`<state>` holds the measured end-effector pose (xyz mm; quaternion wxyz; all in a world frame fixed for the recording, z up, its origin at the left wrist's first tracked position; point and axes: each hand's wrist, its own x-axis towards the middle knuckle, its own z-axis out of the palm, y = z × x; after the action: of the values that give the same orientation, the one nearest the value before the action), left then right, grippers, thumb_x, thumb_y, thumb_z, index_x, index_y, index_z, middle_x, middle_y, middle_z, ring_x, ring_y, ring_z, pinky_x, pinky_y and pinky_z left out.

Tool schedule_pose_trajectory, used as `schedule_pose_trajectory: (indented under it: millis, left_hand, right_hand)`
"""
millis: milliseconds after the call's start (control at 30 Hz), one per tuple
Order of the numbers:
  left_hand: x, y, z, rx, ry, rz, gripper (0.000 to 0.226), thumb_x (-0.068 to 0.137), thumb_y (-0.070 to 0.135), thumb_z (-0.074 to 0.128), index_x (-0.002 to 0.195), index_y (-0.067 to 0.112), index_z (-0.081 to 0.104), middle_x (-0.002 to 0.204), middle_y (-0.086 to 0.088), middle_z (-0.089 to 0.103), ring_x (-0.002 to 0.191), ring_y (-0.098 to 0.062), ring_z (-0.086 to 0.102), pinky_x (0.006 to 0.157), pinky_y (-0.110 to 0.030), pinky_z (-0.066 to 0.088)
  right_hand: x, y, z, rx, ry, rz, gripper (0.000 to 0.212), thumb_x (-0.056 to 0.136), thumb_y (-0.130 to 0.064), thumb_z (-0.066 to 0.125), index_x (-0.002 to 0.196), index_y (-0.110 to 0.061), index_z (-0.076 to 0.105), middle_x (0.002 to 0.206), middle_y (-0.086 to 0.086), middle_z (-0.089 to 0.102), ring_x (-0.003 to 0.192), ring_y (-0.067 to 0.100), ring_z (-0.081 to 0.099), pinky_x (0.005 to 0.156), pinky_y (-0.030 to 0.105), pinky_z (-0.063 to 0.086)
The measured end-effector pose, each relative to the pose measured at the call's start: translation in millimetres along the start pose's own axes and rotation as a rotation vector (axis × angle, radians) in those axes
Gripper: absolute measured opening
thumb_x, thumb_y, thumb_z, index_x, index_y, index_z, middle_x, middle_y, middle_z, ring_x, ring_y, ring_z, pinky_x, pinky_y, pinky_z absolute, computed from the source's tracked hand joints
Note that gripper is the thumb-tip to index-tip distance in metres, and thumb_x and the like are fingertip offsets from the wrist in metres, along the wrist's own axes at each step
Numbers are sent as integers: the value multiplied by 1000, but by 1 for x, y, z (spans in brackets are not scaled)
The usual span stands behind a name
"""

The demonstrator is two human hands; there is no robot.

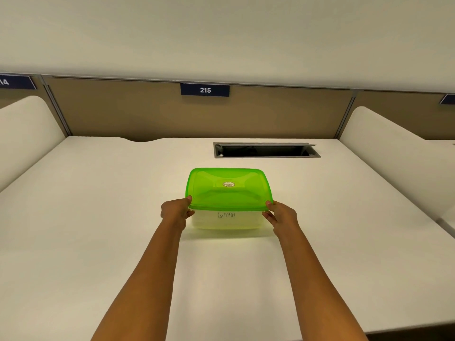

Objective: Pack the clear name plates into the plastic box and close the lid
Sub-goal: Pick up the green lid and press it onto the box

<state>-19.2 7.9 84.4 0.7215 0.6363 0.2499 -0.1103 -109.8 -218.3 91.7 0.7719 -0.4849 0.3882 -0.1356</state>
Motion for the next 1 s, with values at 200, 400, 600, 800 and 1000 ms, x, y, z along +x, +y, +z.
schedule_pose_trajectory:
  millis: [200, 400, 600, 800, 1000]
  left_hand:
    - [-2, 1, 2, 28, 26, -4, 42, 85, 4, 67, 122, -10, 53, 125, -25, 57, 54, -20, 52, 47, -22, 51]
    - [-4, 0, 2, -11, 17, -16, 41, 85, 3, 67, 122, -10, 53, 128, -26, 57, 55, -20, 53, 64, -27, 51]
    - [-5, 1, 0, 79, -33, 16, 40, 88, 7, 64, 122, -11, 53, 98, -19, 61, 58, -19, 53, 54, -21, 54]
    - [-4, 8, -1, 286, -43, 58, 28, 90, 9, 63, 110, -10, 57, 82, -13, 49, 81, -26, 52, 59, -28, 46]
    - [10, 24, 8, 302, -43, 94, 26, 90, -1, 53, 115, -7, 59, 120, -24, 54, 92, -25, 47, 69, -34, 42]
  right_hand:
    - [1, 0, 1, -15, -9, 27, 35, 89, 3, 60, 123, 6, 57, 98, 18, 57, 62, 17, 52, 87, 33, 51]
    - [3, 0, 0, -22, -26, 15, 37, 89, 3, 60, 126, 7, 56, 100, 19, 55, 62, 17, 51, 88, 34, 50]
    - [-3, -4, -5, -34, -91, 23, 40, 89, 3, 59, 129, 9, 52, 121, 28, 57, 78, 24, 56, 88, 34, 49]
    - [3, -12, -6, -216, -135, 53, 31, 89, -3, 60, 118, 7, 57, 124, 25, 55, 85, 23, 50, 90, 39, 52]
    - [27, -30, 9, -410, -112, -15, 39, 93, -19, 58, 126, 1, 54, 135, 20, 53, 98, 23, 47, 87, 39, 45]
